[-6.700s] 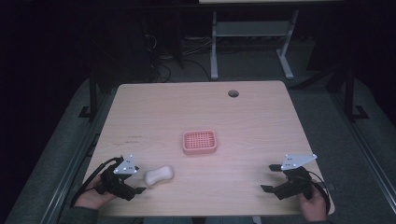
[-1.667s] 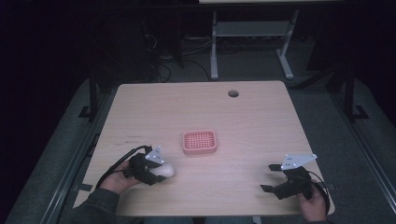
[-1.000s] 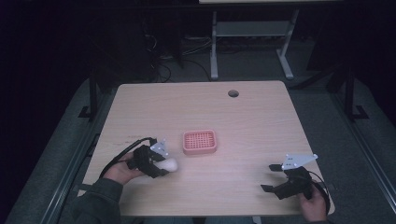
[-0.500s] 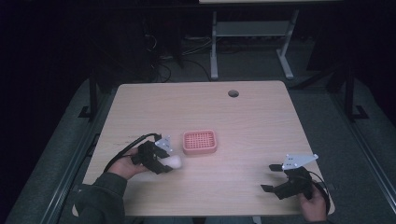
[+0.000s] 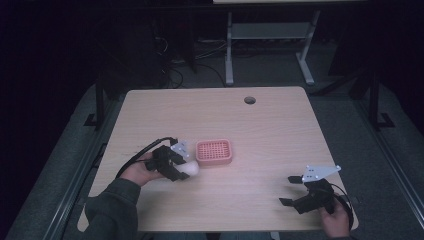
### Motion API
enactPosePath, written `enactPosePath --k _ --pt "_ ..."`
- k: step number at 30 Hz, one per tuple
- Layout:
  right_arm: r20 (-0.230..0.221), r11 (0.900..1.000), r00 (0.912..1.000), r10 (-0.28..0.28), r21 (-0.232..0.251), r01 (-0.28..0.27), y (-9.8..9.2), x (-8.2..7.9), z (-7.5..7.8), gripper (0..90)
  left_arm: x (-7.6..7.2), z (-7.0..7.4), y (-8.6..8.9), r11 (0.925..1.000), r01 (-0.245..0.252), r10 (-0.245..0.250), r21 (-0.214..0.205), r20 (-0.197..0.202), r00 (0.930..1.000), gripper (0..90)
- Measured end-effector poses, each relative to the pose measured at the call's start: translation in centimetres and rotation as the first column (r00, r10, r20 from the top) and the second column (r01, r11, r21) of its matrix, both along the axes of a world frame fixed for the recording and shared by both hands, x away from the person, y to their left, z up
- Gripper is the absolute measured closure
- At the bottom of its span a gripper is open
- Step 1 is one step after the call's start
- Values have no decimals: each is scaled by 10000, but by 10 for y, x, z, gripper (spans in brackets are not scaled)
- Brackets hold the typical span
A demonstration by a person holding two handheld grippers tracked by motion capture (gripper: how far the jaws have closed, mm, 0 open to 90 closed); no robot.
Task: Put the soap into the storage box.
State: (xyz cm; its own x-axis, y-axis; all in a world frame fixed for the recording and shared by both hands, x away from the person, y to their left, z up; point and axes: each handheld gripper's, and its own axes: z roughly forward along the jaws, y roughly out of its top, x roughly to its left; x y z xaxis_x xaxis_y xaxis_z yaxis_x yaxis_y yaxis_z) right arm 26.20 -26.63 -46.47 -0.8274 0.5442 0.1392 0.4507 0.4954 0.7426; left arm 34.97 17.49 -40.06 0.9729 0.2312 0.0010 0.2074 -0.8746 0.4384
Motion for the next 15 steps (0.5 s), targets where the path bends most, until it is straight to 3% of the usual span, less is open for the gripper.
enactPosePath --k 15 --pt "70 9999 9999 -90 103 89 -4 -1 2 142 12 9 -21 9992 398 -398 34 67 9992 491"
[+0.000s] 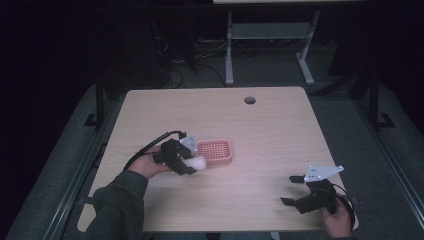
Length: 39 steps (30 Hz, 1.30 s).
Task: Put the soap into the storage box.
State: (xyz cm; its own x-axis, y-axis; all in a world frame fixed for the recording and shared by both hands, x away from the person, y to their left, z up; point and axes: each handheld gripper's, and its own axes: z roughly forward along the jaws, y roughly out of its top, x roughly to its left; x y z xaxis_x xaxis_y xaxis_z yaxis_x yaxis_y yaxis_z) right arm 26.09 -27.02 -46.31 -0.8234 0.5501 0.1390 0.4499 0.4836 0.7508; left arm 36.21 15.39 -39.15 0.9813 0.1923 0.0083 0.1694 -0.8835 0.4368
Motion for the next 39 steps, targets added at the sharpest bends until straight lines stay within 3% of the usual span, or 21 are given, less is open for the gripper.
enactPosePath --k 26,39 --pt "9 10000 10000 23 37 -23 -2 0 0 142 30 4 -30 9992 403 -403 58 58 9992 491" --pt "-9 10000 10000 -48 58 48 -2 0 0 142 43 4 -37 9993 376 -375 -32 11 9993 491"
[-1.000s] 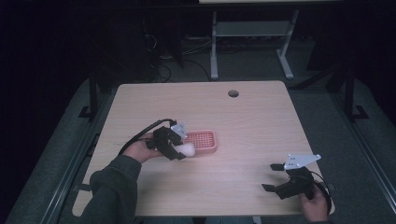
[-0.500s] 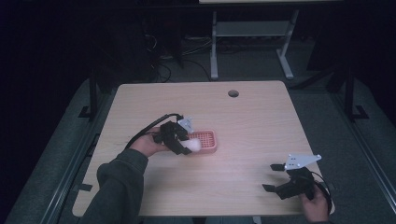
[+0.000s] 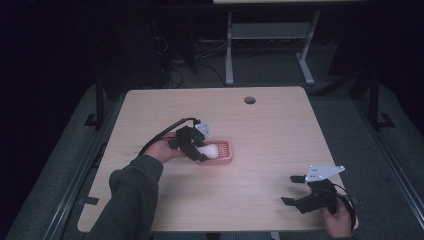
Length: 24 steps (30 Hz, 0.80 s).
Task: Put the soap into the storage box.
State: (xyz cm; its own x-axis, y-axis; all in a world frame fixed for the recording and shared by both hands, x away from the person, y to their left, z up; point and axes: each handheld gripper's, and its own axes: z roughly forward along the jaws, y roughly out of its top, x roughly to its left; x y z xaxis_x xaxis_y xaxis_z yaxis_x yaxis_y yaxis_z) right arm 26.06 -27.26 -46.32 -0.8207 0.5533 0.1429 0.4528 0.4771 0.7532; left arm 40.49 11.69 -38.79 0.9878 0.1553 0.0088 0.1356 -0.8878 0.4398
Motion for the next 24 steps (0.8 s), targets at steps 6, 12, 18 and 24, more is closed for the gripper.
enactPosePath --k 6,12,18,24 --pt "9 10000 10000 17 18 -17 0 0 0 142 4 1 -5 10000 58 -58 41 38 10000 491" --pt "-13 10000 10000 30 12 -30 0 0 0 141 10 0 -10 10000 26 -27 57 89 10000 491" --pt "7 10000 10000 47 7 -47 0 0 0 141 15 -1 -14 9999 33 -33 100 8 10000 492" --pt "13 10000 10000 43 31 -43 -1 0 0 142 21 -5 -17 9999 -113 113 94 -15 9999 491"
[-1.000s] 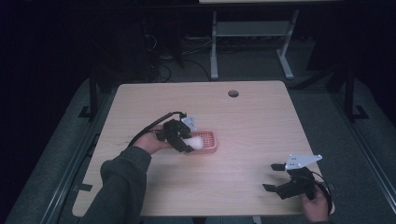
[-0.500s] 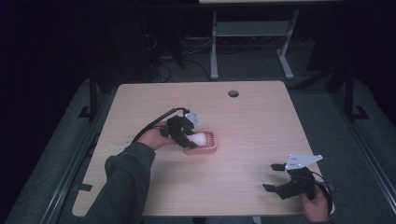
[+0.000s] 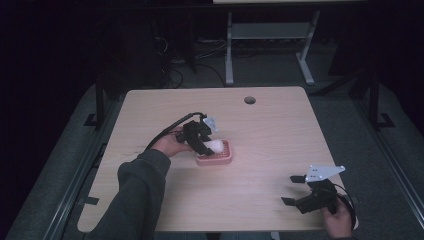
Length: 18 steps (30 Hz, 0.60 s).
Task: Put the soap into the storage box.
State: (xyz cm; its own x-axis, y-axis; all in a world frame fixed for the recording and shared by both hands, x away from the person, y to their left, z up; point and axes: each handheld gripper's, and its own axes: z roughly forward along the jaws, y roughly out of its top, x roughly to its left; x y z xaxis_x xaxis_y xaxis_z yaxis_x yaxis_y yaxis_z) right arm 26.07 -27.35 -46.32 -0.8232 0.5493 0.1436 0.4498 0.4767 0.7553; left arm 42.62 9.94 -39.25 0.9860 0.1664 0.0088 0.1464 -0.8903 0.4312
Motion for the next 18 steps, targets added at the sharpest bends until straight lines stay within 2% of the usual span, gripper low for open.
enactPosePath --k 7,18 --pt "14 10000 10000 23 15 -23 0 0 0 142 7 -9 -3 9998 -182 183 31 -171 9997 491" --pt "22 10000 10000 50 3 -50 -1 0 0 141 12 -18 -11 9997 -193 195 117 -160 9997 491"
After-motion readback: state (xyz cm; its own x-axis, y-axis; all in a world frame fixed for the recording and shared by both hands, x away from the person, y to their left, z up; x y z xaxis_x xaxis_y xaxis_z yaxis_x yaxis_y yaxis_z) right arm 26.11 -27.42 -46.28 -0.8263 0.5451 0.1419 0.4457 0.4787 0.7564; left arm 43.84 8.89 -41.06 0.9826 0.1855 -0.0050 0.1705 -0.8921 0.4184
